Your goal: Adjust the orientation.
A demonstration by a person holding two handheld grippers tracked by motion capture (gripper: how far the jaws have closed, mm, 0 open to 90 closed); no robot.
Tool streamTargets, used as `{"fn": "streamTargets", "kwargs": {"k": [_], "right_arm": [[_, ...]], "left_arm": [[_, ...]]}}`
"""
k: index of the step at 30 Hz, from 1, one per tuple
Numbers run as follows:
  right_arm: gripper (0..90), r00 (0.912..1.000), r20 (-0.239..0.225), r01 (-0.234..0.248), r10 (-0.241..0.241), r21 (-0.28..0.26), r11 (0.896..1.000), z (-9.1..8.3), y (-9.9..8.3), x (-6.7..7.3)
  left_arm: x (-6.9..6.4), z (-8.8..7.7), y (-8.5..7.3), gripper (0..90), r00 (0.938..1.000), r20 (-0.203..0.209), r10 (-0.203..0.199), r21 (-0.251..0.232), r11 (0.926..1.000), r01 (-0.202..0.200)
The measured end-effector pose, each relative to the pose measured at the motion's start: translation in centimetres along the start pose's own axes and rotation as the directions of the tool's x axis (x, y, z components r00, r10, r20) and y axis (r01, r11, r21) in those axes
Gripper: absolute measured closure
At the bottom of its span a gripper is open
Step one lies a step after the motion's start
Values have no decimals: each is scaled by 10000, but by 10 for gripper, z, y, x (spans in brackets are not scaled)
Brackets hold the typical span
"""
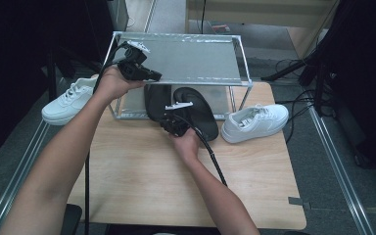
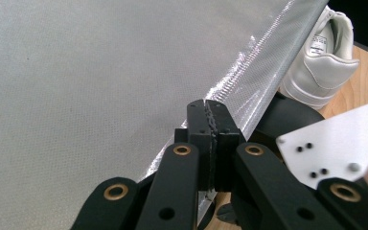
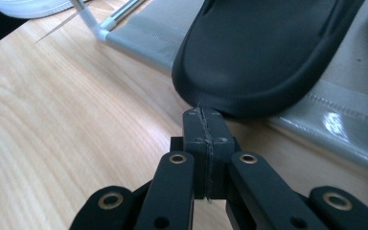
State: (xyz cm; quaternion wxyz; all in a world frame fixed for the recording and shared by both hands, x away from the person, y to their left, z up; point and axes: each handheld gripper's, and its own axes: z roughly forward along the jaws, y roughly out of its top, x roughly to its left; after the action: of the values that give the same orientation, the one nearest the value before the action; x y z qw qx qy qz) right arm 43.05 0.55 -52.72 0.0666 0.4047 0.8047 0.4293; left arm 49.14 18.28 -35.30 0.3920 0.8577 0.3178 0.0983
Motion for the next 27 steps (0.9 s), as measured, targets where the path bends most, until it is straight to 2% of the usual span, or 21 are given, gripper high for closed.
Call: {"fn": "streamTargets", "kwargs": {"k": [9,13,16,20,24,27], "right_arm": [[900,9991,-215,352,-357,-214,9992,-38,-10,-4],[900,9986,-254,459,-465,-240,9987,-56,-21,-8],[900,9989,-306,343,-352,-299,9990,-69,-29,-13],[900,9984,-253,496,-503,-287,9984,-85,-38,-19],[900,9987,-251,424,-433,-335,9985,-103,-47,-30],[900,9995,-12,321,-321,-349,9989,-114,-55,-43]], "left_arm": [[0,0,1,900,10000,-13,-87,57,9999,88],[0,0,1,900,10000,-41,-75,110,9999,75],[0,1,2,900,9999,-95,-69,133,9999,70],[0,1,2,900,9999,-64,-119,117,9999,120],[1,1,1,900,9999,-19,-133,115,9998,133],[1,1,1,900,9999,-3,-164,80,9998,164]]}}
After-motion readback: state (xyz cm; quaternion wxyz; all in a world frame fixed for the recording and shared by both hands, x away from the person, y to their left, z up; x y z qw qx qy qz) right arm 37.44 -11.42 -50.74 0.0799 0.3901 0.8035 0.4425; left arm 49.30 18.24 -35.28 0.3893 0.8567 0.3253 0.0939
